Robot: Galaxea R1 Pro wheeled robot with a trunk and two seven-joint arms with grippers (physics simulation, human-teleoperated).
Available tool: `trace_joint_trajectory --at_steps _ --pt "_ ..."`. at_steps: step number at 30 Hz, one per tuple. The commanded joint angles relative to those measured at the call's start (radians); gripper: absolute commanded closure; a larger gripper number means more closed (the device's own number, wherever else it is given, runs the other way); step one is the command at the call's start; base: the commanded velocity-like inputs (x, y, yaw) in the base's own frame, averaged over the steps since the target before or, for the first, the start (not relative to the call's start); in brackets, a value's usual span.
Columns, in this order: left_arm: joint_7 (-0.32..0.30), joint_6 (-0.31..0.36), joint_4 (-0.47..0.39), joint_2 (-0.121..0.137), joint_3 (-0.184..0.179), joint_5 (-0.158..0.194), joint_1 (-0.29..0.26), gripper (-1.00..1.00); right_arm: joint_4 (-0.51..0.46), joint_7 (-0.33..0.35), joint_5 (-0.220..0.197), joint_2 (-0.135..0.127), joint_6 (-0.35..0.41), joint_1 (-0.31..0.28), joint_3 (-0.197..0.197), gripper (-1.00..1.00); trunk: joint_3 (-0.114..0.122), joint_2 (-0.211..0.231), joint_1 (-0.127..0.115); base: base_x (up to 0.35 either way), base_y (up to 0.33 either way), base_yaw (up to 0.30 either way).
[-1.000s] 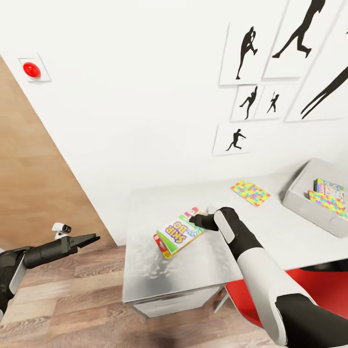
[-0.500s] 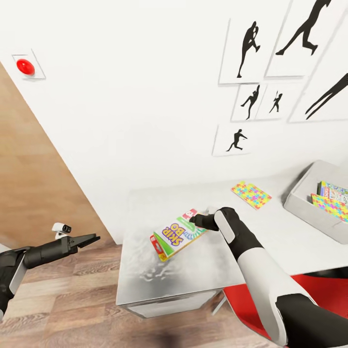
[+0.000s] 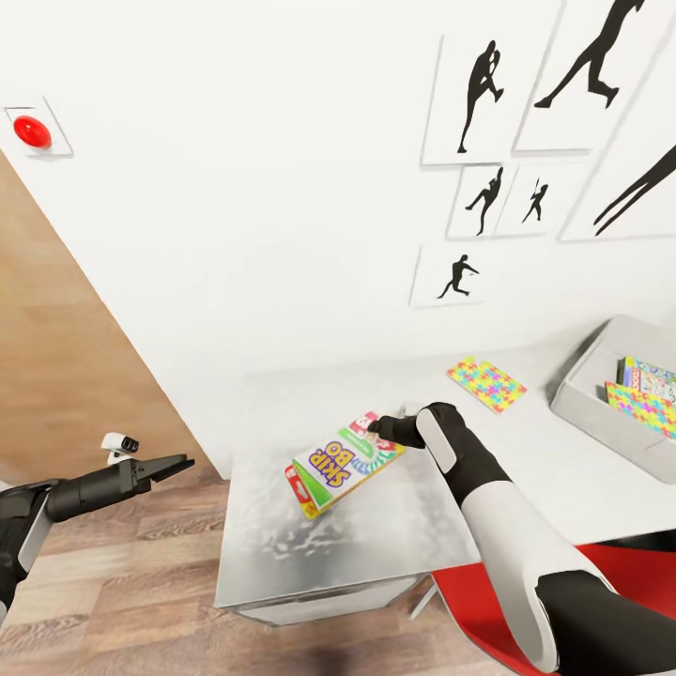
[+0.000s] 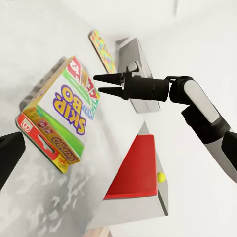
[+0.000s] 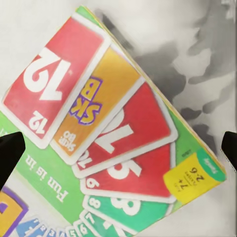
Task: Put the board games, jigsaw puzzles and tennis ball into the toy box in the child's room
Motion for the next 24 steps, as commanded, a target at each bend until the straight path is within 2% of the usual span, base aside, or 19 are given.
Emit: trace_joint_trajectory --at_steps 1,13,24 --pt "-0.004 0.011 0.000 0.000 0.000 0.000 -0.001 -1.00 -0.001 -0.010 -0.011 0.000 0.003 -0.001 0.003 -1.00 -0.002 -0.002 0.001 0.027 -0.012 0.000" --pt "-0.004 0.011 0.000 -0.001 0.001 -0.001 -0.001 -1.00 -0.001 -0.009 -0.011 0.000 0.003 -0.001 0.002 -1.00 -0.004 -0.002 0.001 0.026 0.010 0.006" --pt "-0.004 0.011 0.000 -0.001 0.000 -0.001 -0.001 -1.00 -0.001 -0.009 -0.011 0.000 0.003 -0.001 0.004 -1.00 -0.016 -0.002 0.001 0.035 0.018 0.064"
